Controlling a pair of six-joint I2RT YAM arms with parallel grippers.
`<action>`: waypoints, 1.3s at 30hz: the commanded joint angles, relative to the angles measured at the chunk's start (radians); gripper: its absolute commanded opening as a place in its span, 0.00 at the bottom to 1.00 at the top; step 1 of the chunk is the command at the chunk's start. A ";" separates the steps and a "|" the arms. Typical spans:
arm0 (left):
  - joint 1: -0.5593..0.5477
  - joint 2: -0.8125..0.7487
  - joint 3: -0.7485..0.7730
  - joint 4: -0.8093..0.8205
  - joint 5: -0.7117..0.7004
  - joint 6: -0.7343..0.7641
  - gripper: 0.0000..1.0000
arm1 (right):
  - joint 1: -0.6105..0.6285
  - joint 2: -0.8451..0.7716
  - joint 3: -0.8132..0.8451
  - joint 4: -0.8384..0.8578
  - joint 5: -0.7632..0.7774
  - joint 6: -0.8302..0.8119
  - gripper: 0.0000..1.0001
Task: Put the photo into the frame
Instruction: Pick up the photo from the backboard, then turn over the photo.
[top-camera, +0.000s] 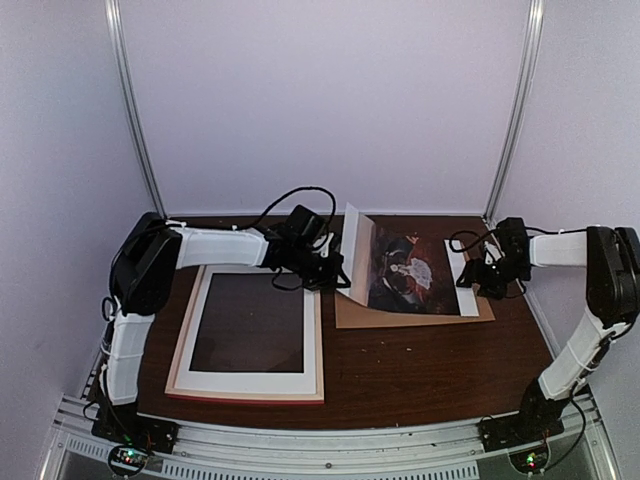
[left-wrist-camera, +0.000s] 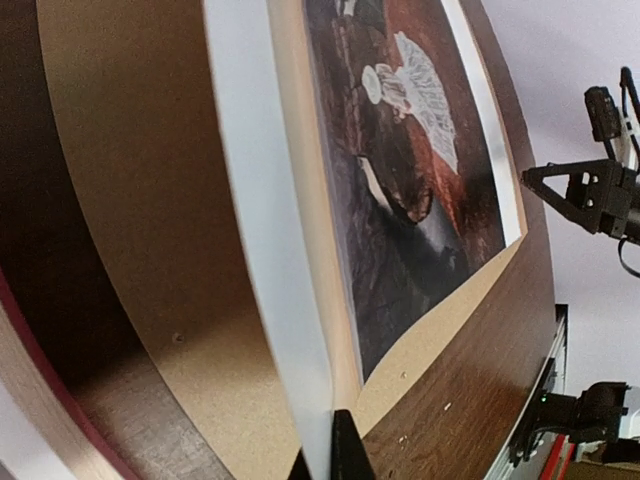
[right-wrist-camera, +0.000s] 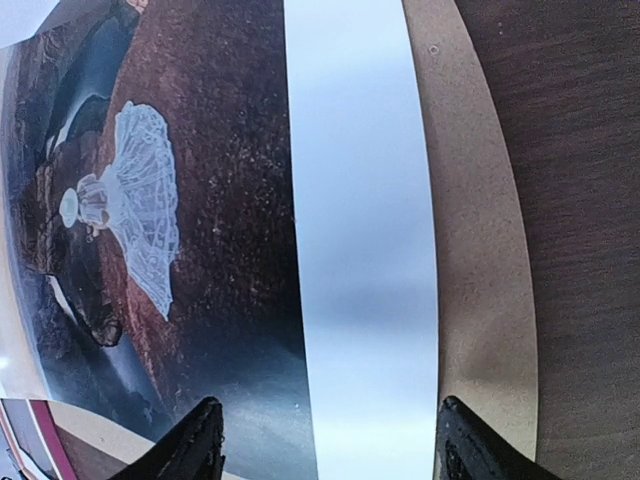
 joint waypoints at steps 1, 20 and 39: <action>-0.003 -0.146 0.096 -0.140 -0.077 0.231 0.00 | 0.009 -0.086 0.031 -0.059 -0.026 -0.002 0.73; -0.006 -0.588 0.169 -0.545 -0.577 0.917 0.00 | 0.142 -0.277 0.254 -0.239 -0.049 0.009 0.74; -0.208 -0.391 0.491 -1.009 -1.052 1.050 0.00 | 0.255 -0.235 0.309 -0.201 -0.087 0.092 0.80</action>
